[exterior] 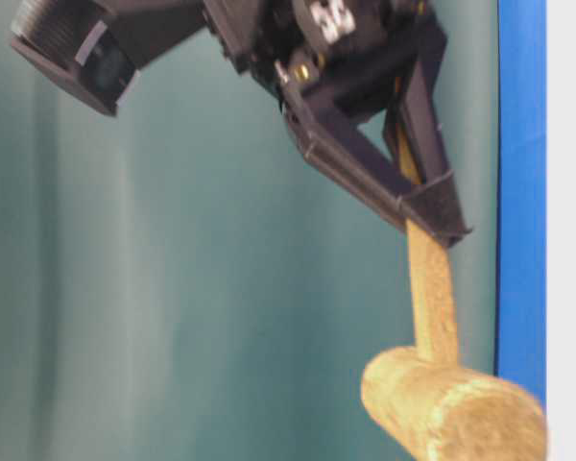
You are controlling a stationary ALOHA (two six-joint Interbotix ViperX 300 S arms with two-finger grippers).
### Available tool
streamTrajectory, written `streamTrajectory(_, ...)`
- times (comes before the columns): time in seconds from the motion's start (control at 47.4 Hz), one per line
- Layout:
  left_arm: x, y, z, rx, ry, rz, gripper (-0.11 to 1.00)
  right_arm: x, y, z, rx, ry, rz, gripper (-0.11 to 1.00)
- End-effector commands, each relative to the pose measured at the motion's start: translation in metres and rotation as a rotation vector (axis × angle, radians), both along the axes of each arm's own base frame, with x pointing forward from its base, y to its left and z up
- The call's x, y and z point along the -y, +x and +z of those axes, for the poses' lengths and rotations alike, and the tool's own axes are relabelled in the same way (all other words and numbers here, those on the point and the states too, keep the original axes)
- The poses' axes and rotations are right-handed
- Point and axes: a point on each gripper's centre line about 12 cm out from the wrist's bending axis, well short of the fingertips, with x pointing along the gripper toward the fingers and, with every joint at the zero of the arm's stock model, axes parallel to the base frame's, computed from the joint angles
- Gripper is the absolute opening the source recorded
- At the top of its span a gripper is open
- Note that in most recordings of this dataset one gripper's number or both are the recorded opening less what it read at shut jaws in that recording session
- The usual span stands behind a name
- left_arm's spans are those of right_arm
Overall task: Hit the mark with a hammer.
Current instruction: 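Lift the mallet with the right gripper and carry it over the board, then move the left gripper in and grasp the mallet head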
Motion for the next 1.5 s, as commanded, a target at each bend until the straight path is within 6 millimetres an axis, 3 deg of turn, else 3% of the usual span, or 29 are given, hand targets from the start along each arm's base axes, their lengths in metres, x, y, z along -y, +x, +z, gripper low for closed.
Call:
streamTrajectory(0.0, -0.001, 0.002, 0.003, 0.006, -0.003, 0.004, 0.02, 0.023, 0.002, 0.020, 0.057, -0.029, -0.047, 0.10)
streamTrajectory(0.274, 0.000, 0.001, 0.003, -0.003, -0.003, 0.002, 0.02, 0.068, 0.002, 0.023, 0.058, -0.139, -0.125, 0.10)
streamTrajectory(0.528, -0.001, 0.001, 0.002, -0.007, -0.006, 0.005, 0.02, 0.070, 0.006, 0.033, 0.099, -0.264, -0.095, 0.10)
streamTrajectory(0.739, -0.003, 0.001, 0.002, -0.007, -0.009, 0.018, 0.02, 0.075, 0.008, 0.049, 0.198, -0.538, -0.064, 0.10)
streamTrajectory(1.034, -0.011, 0.000, 0.002, -0.002, -0.091, 0.055, 0.02, 0.074, 0.009, 0.056, 0.198, -0.914, 0.010, 0.10)
streamTrajectory(1.477, -0.022, -0.001, -0.001, -0.015, -0.212, 0.114, 0.02, 0.074, 0.009, 0.056, 0.196, -0.944, 0.014, 0.10)
